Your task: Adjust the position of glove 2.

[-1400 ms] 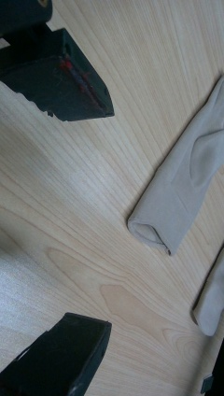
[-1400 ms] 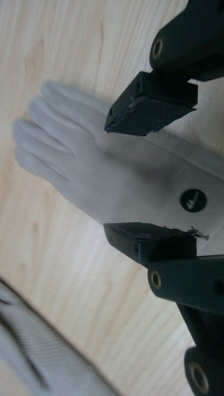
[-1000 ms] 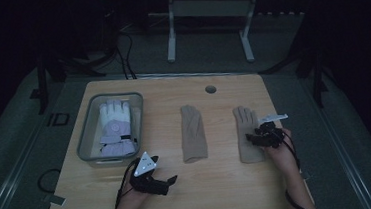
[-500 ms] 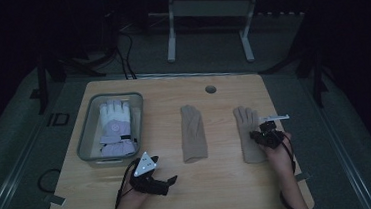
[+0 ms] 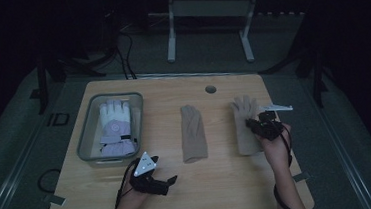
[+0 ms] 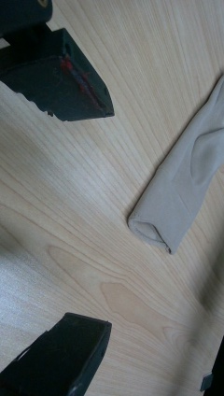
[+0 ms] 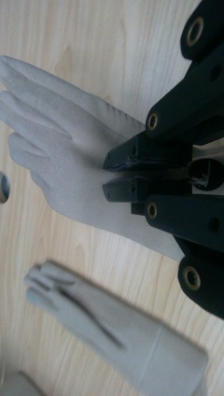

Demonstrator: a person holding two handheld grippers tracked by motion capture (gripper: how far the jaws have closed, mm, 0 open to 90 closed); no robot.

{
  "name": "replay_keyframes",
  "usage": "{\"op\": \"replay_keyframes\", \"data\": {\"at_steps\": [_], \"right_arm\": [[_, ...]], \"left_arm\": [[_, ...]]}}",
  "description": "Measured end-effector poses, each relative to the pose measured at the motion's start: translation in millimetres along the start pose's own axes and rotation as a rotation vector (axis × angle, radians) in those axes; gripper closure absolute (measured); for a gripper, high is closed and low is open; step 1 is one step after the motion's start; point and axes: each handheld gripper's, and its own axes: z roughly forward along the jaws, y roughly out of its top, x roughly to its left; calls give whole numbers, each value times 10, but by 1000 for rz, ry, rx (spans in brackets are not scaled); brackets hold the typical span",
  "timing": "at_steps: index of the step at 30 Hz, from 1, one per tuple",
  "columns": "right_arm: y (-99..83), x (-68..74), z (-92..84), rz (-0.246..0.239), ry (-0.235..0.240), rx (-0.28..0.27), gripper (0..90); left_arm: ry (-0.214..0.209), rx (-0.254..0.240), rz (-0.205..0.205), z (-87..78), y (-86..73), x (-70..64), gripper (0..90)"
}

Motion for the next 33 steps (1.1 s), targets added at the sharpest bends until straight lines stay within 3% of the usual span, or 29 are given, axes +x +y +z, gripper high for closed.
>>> {"op": "replay_keyframes", "data": {"at_steps": [6, 15, 25, 33], "right_arm": [[112, 175, -48, -17, 21, -24, 842], [292, 556, -60, -72, 83, -60, 841], [435, 1059, 184, -83, 161, -60, 841], [486, 1338, 310, -78, 170, -66, 841]], "left_arm": [[0, 1, 4, 3, 0, -5, 14], [2, 0, 9, 3, 1, -11, 14], [1, -3, 10, -1, -1, -11, 14], [-2, -1, 13, -2, -1, -12, 14]]}}
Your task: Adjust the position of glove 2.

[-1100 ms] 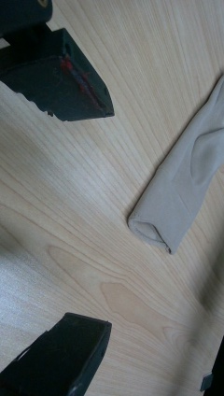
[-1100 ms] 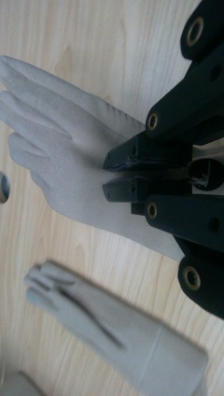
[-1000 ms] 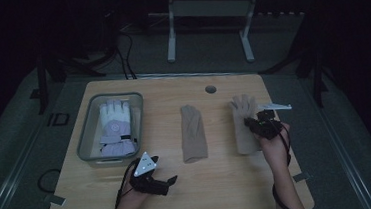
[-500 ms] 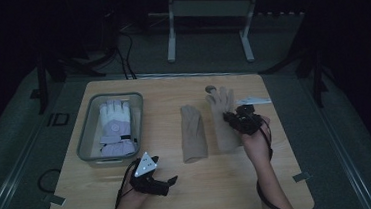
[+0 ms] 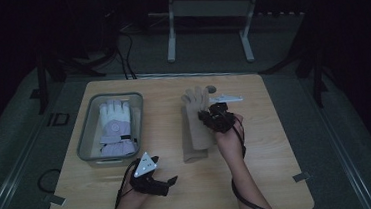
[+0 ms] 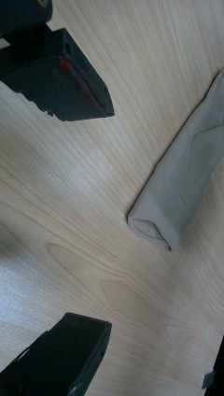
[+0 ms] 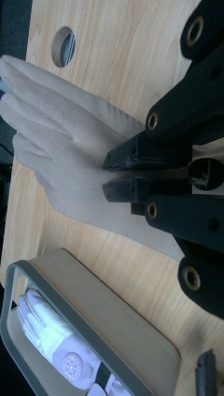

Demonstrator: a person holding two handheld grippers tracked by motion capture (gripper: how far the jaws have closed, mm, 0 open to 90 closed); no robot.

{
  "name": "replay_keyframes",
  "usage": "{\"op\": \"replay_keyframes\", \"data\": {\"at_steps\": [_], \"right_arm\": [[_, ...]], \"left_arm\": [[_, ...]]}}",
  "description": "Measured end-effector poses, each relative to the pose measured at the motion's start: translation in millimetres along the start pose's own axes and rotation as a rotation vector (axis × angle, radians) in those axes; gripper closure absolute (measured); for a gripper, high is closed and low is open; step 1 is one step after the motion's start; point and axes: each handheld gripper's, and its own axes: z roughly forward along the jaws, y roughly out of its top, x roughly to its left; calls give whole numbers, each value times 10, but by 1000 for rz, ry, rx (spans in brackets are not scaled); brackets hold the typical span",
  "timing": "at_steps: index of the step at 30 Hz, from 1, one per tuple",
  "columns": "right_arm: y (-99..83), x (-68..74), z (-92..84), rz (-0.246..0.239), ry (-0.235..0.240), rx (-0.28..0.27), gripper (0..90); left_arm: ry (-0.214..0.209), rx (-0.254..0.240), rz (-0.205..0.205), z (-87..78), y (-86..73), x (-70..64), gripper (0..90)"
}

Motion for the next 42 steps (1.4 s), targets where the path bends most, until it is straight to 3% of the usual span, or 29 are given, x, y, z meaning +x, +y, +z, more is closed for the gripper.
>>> {"op": "replay_keyframes", "data": {"at_steps": [4, 18, 29, 31, 36, 40, 42], "right_arm": [[-59, 35, 130, 6, -7, 5, 841], [-351, -4, 532, 70, -21, 104, 837], [-523, -13, 735, 71, -6, 173, 799], [-520, -12, 737, 72, 0, 177, 767], [-452, -21, 646, 66, 39, 157, 567], [-375, -33, 529, 41, 83, 144, 437], [-342, -40, 466, 24, 108, 140, 327]], "left_arm": [[4, -2, 9, -3, -1, -7, 14], [0, -2, 5, 1, 0, -5, 14], [8, -2, 11, -1, -1, -8, 14], [18, -3, 25, 0, 0, -11, 14], [47, -3, 32, -2, 1, -6, 14], [62, -9, 4, 8, 8, -14, 14], [51, -10, -2, 16, 14, -20, 14]]}}
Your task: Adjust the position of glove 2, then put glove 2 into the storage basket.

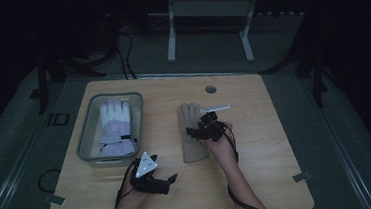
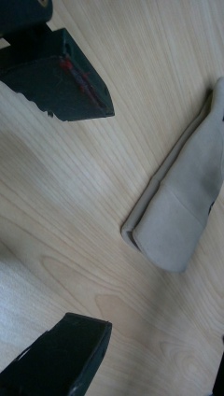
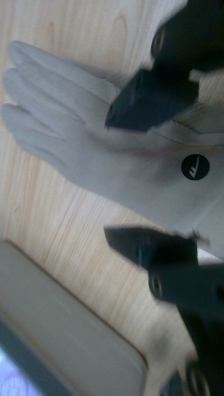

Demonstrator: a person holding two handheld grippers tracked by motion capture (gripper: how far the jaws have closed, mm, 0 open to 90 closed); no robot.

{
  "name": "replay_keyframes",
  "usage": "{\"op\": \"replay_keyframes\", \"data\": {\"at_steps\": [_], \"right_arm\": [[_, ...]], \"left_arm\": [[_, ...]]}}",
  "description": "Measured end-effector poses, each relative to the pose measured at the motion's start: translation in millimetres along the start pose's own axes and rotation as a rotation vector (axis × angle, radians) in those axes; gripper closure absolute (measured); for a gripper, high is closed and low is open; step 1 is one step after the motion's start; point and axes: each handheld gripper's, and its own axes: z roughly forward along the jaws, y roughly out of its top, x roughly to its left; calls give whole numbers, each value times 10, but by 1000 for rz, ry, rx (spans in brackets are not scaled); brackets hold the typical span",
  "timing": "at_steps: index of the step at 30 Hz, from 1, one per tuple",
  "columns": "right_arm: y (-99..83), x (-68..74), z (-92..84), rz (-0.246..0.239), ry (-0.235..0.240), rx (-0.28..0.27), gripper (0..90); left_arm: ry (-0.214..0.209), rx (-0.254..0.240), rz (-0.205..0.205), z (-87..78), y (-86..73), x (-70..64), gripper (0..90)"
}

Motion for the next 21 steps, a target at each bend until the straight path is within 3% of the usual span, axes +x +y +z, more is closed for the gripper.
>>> {"op": "replay_keyframes", "data": {"at_steps": [3, 9, 13, 16, 21], "right_arm": [[10, -10, -101, -48, 55, 13, 199], [-17, -88, -271, -115, 127, 4, 162], [-38, -193, -364, -155, 107, -12, 162], [-46, -272, -448, -173, 86, -41, 164], [-26, -355, -578, -125, 82, -35, 152]], "left_arm": [[-17, -3, 14, 8, 17, -20, 15], [-42, -2, -16, 28, 49, -14, 15], [-63, -15, -55, 35, 88, 22, 14], [-76, -12, -56, 42, 129, 25, 19], [-118, -8, -47, 48, 189, -5, 19]]}}
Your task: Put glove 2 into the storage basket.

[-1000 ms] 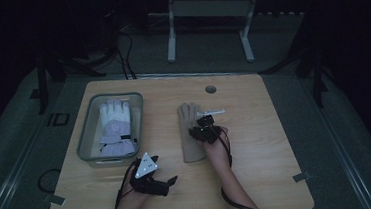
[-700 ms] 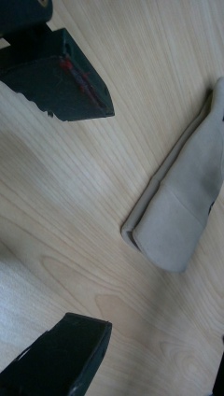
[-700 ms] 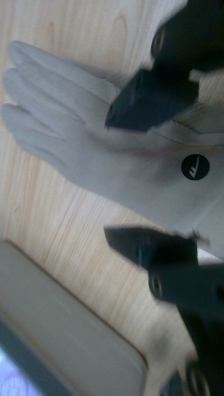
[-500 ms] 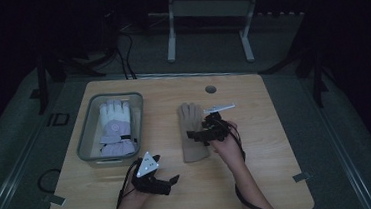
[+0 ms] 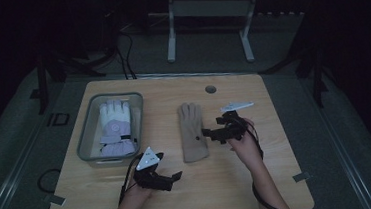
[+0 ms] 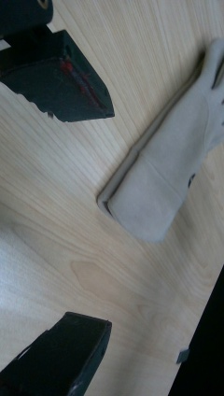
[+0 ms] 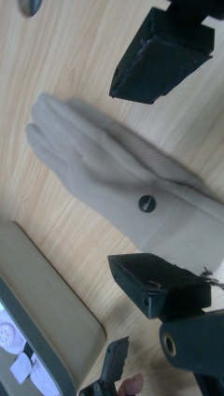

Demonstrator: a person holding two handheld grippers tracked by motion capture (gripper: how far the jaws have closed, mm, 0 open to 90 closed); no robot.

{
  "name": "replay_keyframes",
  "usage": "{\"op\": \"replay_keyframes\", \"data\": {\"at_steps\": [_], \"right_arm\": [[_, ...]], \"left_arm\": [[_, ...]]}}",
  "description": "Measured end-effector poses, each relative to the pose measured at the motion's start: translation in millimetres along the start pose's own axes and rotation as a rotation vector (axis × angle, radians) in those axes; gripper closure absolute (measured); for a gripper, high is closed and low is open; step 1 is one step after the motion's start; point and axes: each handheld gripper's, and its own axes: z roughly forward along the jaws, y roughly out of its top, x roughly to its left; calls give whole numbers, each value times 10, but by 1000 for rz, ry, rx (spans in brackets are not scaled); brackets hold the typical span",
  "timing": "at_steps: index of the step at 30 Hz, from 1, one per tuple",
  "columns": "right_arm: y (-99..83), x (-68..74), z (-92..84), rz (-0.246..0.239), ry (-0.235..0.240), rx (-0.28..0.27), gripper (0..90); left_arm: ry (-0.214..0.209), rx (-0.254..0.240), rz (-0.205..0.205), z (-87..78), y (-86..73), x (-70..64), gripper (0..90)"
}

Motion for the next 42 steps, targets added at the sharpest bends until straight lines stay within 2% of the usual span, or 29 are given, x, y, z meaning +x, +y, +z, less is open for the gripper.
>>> {"op": "replay_keyframes", "data": {"at_steps": [4, 6, 8, 10, 12, 14, 15, 17, 20, 23, 25, 27, 29, 33, 35, 37, 39, 40, 42], "right_arm": [[12, -32, -54, 21, 12, -10, 129], [26, -42, -55, 26, 13, -15, 121], [41, -60, -39, 27, 22, -19, 121], [74, -88, -8, 33, 37, -21, 143], [121, -106, 29, 26, 28, -9, 218], [190, -131, 104, 32, 22, 2, 247], [211, -139, 132, 33, 20, 5, 291], [272, -175, 231, 57, 18, 14, 318], [330, -223, 366, 61, 9, 29, 340], [355, -305, 522, 94, -19, 66, 342], [354, -370, 634, 119, -24, 87, 328], [353, -417, 732, 142, -27, 113, 294], [359, -442, 810, 166, -12, 127, 294], [354, -457, 989, 192, -8, 160, 255], [335, -462, 1053, 197, -4, 173, 256], [315, -459, 1109, 200, 3, 191, 290], [293, -452, 1157, 189, -2, 215, 311], [286, -448, 1170, 183, -10, 224, 330], [274, -446, 1189, 175, -17, 233, 341]], "left_arm": [[10, 38, 35, 35, 71, -45, 19], [24, 61, 66, 71, 110, -75, 19], [-2, 63, 103, 100, 145, -101, 19], [-3, 74, 138, 146, 189, -136, 38], [-7, 74, 169, 191, 238, -162, 61], [-8, 70, 182, 237, 290, -175, 81], [-3, 67, 195, 256, 315, -180, 129], [-12, 63, 212, 306, 368, -182, 147], [-19, 103, 219, 418, 427, -180, 148], [-9, 158, 249, 568, 474, -179, 148], [15, 174, 269, 636, 489, -178, 148], [12, 203, 272, 715, 504, -154, 148], [-2, 205, 270, 757, 508, -137, 148], [14, 256, 305, 857, 509, -114, 148], [-5, 285, 297, 895, 510, -81, 148], [-4, 297, 302, 909, 503, -68, 149], [-5, 311, 306, 915, 493, -48, 197], [-12, 319, 295, 925, 487, -36, 216], [2, 324, 292, 940, 473, -25, 278]]}}
